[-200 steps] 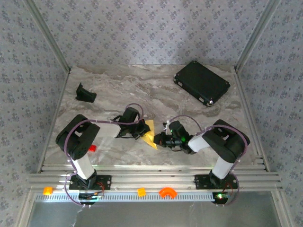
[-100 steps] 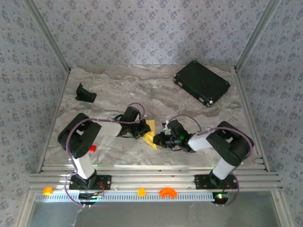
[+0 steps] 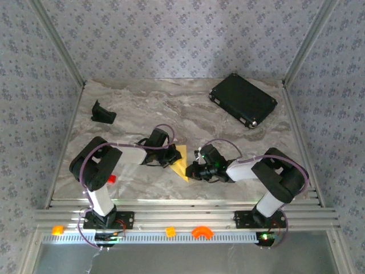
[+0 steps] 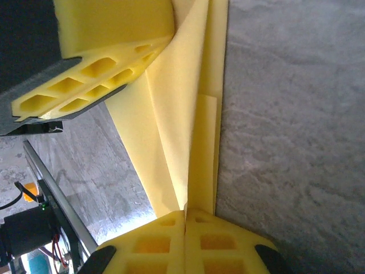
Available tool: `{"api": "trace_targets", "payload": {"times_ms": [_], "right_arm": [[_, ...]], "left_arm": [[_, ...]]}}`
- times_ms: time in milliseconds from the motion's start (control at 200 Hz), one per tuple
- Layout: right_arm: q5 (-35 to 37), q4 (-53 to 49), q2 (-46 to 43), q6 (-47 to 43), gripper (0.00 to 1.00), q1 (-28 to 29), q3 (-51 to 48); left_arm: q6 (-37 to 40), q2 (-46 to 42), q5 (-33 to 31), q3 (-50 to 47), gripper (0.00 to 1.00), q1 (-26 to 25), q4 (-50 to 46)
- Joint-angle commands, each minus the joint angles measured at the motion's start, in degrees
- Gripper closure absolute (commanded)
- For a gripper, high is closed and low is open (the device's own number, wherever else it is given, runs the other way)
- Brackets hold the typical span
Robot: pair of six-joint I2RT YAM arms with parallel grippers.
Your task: Fold a paper plane with a square sheet of paper (pick it up from the middle)
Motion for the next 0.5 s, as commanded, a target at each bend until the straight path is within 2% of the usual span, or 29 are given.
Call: {"api": "trace_targets", "payload": {"times_ms": [0, 60, 235, 405, 495], "right_arm": [[-3.1, -8.3, 0.0, -0.5, 0.9, 1.7, -1.3], [-3.3, -8.9, -0.7, -0.4, 0.87, 1.7, -1.2], [-4.2, -10.5, -1.8, -0.8, 0.86, 1.8, -1.3], [-4.1, -10.1, -1.4, -0.6, 0.95, 1.9, -2.2], [-4.7, -9.7, -1.7, -0.4, 0.95, 1.9, -2.2]], "left_arm": [[0.6, 2.1, -3.1, -0.8, 1.0, 0.4, -6.1], [0.6, 2.1, -3.2, -0.9, 1.0, 0.4, -6.1], [0.6, 2.1, -3.3, -1.1, 1.0, 0.4, -6.1], [0.2, 2.1, -3.3, -1.4, 1.0, 0.4, -5.5], [0.3, 2.1, -3.3, -1.5, 1.0, 0.4, -5.5]]}}
